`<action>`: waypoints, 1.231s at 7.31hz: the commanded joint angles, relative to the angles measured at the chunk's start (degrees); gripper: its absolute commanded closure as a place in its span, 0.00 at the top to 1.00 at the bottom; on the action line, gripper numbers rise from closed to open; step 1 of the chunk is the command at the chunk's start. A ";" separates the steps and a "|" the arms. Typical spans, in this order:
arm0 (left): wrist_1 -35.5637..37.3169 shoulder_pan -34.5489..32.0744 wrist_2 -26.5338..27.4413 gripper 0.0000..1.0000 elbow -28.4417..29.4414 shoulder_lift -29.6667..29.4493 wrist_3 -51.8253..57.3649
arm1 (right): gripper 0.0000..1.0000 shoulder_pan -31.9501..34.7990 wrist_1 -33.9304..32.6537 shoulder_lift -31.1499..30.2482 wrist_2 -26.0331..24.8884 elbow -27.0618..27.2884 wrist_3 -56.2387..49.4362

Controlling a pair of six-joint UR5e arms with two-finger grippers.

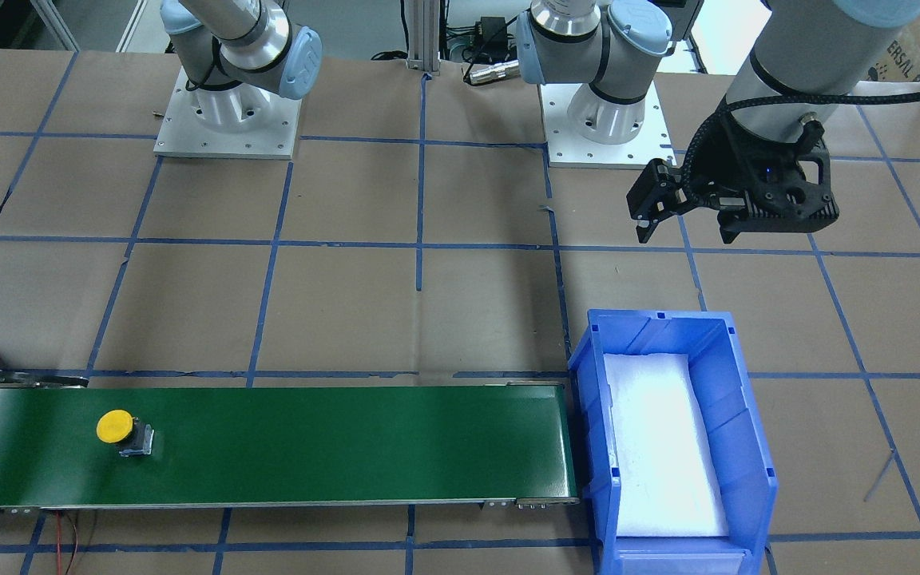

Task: Transport two buttons from left to right
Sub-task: 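Move the right gripper back over the belt to the yellow button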

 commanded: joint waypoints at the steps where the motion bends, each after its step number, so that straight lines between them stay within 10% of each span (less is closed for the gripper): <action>1: 0.00 0.02 0.07 1.00 0.05 0.07 0.04 | 1.00 5.97 -1.13 -1.77 2.56 4.41 13.77; 9: 0.00 -0.07 -0.02 1.00 0.05 0.07 0.04 | 1.00 7.84 -11.69 -2.05 4.33 12.70 9.34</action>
